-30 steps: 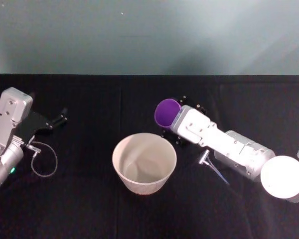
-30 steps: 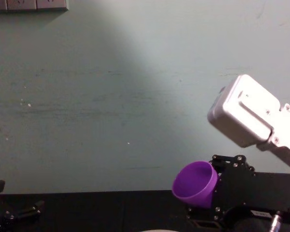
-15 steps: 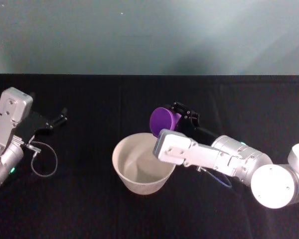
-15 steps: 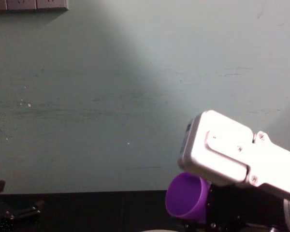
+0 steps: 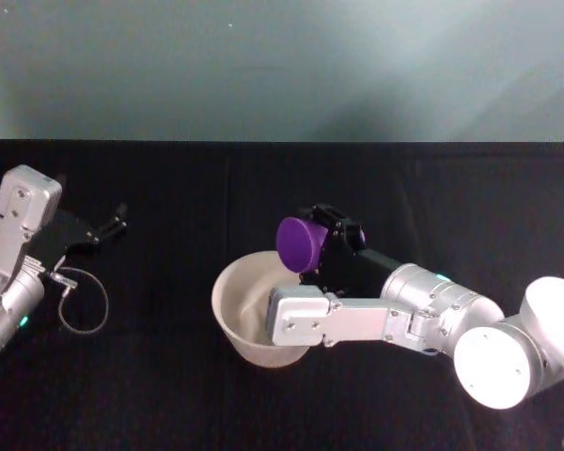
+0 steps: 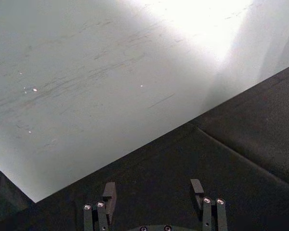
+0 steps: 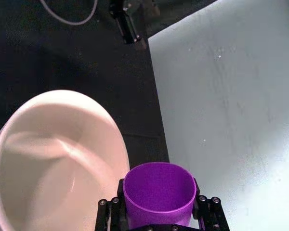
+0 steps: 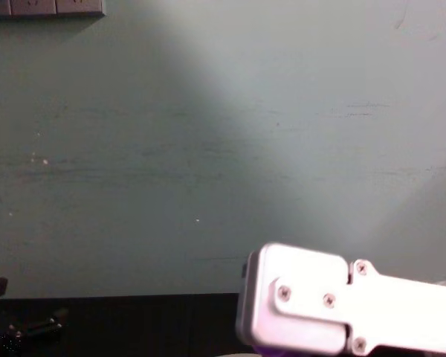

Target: Pick up the cup and pour the mung beans from the cup into the bowl.

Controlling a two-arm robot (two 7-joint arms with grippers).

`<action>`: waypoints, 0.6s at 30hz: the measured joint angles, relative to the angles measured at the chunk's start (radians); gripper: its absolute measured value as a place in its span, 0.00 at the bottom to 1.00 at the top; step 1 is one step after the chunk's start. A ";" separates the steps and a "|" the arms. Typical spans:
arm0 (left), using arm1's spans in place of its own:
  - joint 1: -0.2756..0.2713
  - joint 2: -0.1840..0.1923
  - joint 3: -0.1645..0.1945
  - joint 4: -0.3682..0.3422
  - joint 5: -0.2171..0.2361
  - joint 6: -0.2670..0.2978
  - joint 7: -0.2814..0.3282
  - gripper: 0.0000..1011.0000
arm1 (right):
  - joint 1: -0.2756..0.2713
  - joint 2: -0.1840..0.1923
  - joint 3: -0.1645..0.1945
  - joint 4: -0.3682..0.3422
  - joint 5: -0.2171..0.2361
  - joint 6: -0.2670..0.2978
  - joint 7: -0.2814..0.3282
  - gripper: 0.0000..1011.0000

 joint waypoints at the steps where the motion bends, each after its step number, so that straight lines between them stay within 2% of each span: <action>1: 0.000 0.000 0.000 0.000 0.000 0.000 0.000 0.99 | 0.001 0.000 -0.003 -0.001 -0.009 0.001 0.001 0.73; 5: 0.000 0.000 0.000 0.000 0.000 0.000 0.000 0.99 | 0.006 0.000 -0.017 -0.007 -0.063 0.006 0.009 0.73; 10: 0.000 0.000 0.000 0.000 0.000 0.000 0.000 0.99 | 0.006 -0.001 -0.022 -0.013 -0.096 0.006 0.013 0.73; 18: 0.000 0.000 0.000 0.000 0.000 0.000 0.000 0.99 | 0.007 0.000 -0.045 -0.026 -0.176 0.008 0.029 0.73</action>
